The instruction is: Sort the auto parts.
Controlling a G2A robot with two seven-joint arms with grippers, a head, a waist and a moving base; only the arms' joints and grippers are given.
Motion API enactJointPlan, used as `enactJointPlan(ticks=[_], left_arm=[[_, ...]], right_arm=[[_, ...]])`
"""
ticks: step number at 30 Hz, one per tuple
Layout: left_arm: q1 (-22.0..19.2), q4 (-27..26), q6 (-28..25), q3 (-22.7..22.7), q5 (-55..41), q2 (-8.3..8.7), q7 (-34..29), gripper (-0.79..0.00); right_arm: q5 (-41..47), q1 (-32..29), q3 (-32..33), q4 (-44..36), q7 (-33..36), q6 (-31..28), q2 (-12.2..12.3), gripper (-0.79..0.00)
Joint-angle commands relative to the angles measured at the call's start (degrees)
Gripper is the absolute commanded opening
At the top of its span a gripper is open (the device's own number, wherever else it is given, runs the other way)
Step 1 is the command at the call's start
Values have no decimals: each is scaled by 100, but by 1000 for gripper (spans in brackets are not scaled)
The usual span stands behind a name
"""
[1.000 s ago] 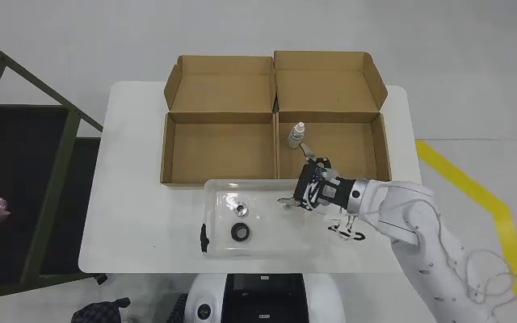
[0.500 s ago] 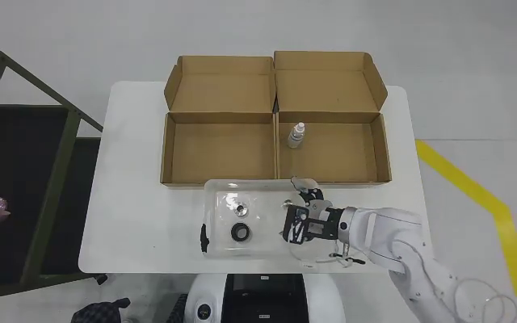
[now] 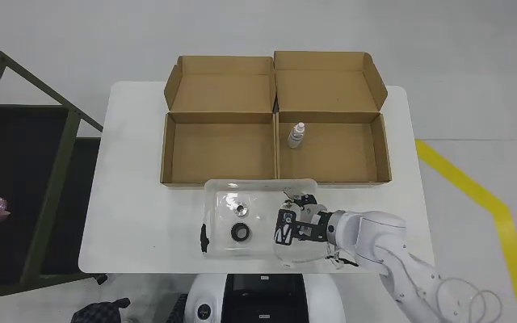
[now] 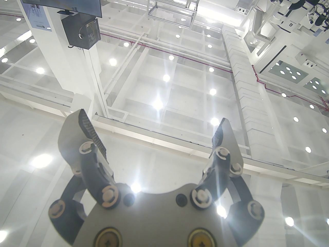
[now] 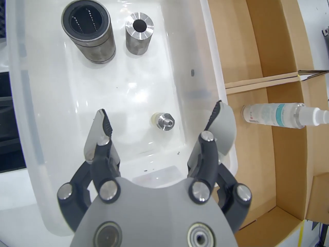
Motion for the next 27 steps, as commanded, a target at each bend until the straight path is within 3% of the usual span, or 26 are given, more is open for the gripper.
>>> enactJointPlan(ticks=[1, 8, 14, 27], left_arm=[[0, 0, 0, 0, 0, 0, 0, 0], [0, 0, 0, 0, 0, 0, 0, 0], [0, 0, 0, 0, 0, 0, 0, 0], [0, 0, 0, 0, 0, 0, 0, 0]], right_arm=[[-43, 45, -53, 28, 96, 42, -8, -151], [-58, 264, -287, 270, 363, 126, -52, -222], [-84, 447, -456, 450, 544, 240, -94, -385], [-169, 712, -773, 723, 898, 454, -180, -443]])
